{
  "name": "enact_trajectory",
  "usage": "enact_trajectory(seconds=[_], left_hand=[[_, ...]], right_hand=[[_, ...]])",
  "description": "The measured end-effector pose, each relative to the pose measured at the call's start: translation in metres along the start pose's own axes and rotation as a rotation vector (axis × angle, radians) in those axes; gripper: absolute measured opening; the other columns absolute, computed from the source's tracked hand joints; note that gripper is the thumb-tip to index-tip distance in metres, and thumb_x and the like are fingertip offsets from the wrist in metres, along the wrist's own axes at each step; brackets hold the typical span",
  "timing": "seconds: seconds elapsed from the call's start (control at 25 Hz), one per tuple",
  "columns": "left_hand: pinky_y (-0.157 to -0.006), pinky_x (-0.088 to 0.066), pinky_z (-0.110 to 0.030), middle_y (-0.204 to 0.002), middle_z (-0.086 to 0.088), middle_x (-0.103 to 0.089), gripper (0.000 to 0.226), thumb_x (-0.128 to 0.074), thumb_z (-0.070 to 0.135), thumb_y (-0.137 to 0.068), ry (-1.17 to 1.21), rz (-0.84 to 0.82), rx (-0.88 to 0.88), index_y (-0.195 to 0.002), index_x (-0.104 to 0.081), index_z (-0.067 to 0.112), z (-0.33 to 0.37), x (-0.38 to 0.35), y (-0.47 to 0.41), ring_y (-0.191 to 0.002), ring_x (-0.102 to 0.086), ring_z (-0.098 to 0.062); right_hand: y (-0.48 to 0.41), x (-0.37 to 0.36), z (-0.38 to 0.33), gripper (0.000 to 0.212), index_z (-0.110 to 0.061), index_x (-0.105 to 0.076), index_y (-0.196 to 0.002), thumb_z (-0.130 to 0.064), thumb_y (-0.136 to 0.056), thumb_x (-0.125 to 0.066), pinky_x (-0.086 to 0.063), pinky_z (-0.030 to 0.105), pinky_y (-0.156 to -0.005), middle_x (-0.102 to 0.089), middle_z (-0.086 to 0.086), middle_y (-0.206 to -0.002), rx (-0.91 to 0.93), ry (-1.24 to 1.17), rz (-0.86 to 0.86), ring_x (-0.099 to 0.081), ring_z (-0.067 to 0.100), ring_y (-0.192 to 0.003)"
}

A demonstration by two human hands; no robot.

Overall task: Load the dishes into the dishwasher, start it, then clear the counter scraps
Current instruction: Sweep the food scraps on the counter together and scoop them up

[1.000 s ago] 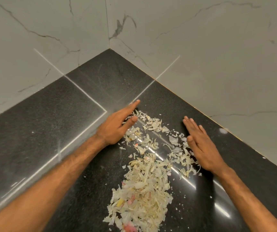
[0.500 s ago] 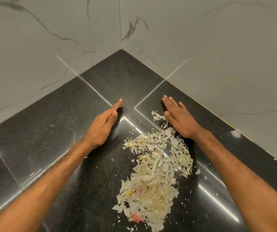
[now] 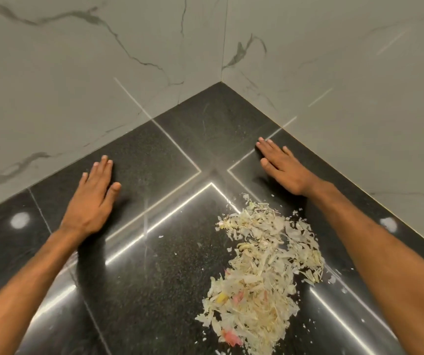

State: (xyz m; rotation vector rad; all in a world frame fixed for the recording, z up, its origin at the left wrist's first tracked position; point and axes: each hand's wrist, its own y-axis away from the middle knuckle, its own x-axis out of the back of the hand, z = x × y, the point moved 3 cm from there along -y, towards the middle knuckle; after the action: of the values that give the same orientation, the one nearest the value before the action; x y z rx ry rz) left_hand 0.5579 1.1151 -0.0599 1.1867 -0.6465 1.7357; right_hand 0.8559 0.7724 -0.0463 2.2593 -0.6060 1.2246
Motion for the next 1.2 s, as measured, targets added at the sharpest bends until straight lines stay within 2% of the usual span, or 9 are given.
enact_trajectory(seconds=[0.12,0.32,0.4,0.52,0.64,0.76,1.0,1.08,1.2], left_hand=[[-0.124,0.0,-0.044,-0.164,-0.005,0.013,0.094,0.004,0.078,-0.087,-0.186,-0.078,-0.051,-0.157,0.005,0.015,0.021,-0.011,0.0,-0.151,0.013,-0.018],[-0.125,-0.004,-0.046,-0.164,-0.006,0.017,0.093,0.003,0.077,-0.089,-0.193,-0.224,-0.368,-0.156,0.011,0.012,0.103,-0.054,0.044,-0.151,0.016,-0.017],[-0.125,-0.003,-0.045,-0.164,-0.002,0.017,0.091,0.003,0.076,-0.09,-0.165,-0.302,-0.531,-0.157,0.011,0.015,0.12,-0.067,0.065,-0.152,0.015,-0.016],[-0.123,0.002,-0.035,-0.166,0.007,0.006,0.081,-0.007,0.071,-0.096,0.052,-0.421,-0.723,-0.159,0.001,0.021,0.139,-0.069,0.073,-0.153,0.005,-0.014],[-0.125,-0.005,-0.038,-0.166,0.008,-0.003,0.078,-0.01,0.068,-0.097,0.259,-0.288,-0.547,-0.159,-0.007,0.021,0.139,-0.057,0.043,-0.153,-0.001,-0.012],[-0.125,-0.006,-0.044,-0.165,0.002,0.003,0.09,0.008,0.076,-0.088,0.077,-0.271,-0.423,-0.157,0.0,0.019,0.148,-0.06,0.026,-0.152,0.008,-0.01],[-0.124,0.005,-0.029,-0.165,0.004,0.005,0.081,0.002,0.07,-0.094,0.114,-0.34,-0.591,-0.158,0.005,0.019,0.194,-0.098,0.087,-0.151,0.009,-0.006],[-0.121,0.006,-0.018,-0.164,0.009,0.001,0.077,-0.003,0.069,-0.095,0.271,-0.372,-0.561,-0.158,0.001,0.025,0.195,-0.095,0.09,-0.15,0.004,0.0],[-0.116,0.007,-0.008,-0.161,0.014,0.0,0.079,-0.003,0.074,-0.092,0.346,-0.293,-0.434,-0.157,-0.004,0.027,0.194,-0.085,0.071,-0.144,0.009,0.013]], right_hand=[[-0.008,-0.023,-0.033,0.068,-0.024,0.001,-0.158,-0.058,-0.1,-0.007,0.007,0.041,-0.123,0.008,-0.005,-0.165,0.141,0.152,-0.052,0.008,0.011,-0.152],[0.07,-0.069,-0.073,0.063,-0.032,-0.005,-0.158,-0.059,-0.101,-0.008,0.004,0.037,-0.122,0.003,-0.015,-0.165,0.413,0.036,-0.2,0.006,0.004,-0.151],[0.099,-0.066,-0.066,0.061,-0.039,-0.016,-0.156,-0.063,-0.1,-0.011,-0.003,0.038,-0.121,-0.008,-0.021,-0.163,0.373,-0.168,-0.284,-0.003,0.003,-0.152],[0.085,-0.028,-0.04,0.074,-0.044,-0.019,-0.154,-0.079,-0.09,-0.008,-0.007,0.04,-0.121,-0.012,-0.022,-0.162,0.157,-0.312,-0.144,-0.009,0.002,-0.151],[0.052,-0.011,-0.031,0.073,-0.032,-0.015,-0.155,-0.069,-0.093,-0.007,-0.001,0.047,-0.125,-0.008,-0.013,-0.164,0.077,-0.174,-0.111,-0.002,0.004,-0.151],[0.06,-0.028,-0.047,0.089,-0.026,-0.014,-0.157,-0.076,-0.087,0.007,0.007,0.04,-0.125,-0.004,-0.01,-0.165,0.153,-0.083,-0.123,0.005,0.003,-0.151],[0.152,-0.067,-0.052,0.065,-0.043,-0.021,-0.154,-0.068,-0.097,-0.005,-0.001,0.033,-0.121,-0.011,-0.023,-0.162,0.209,-0.304,-0.26,-0.004,0.0,-0.151],[0.166,-0.043,-0.02,0.068,-0.044,-0.023,-0.153,-0.073,-0.094,-0.007,-0.003,0.034,-0.121,-0.014,-0.024,-0.162,0.045,-0.415,-0.072,-0.008,-0.001,-0.15],[0.18,-0.017,0.017,0.083,-0.035,-0.018,-0.155,-0.082,-0.087,-0.005,-0.002,0.046,-0.126,-0.009,-0.02,-0.163,-0.153,-0.299,0.099,-0.003,-0.002,-0.15]])
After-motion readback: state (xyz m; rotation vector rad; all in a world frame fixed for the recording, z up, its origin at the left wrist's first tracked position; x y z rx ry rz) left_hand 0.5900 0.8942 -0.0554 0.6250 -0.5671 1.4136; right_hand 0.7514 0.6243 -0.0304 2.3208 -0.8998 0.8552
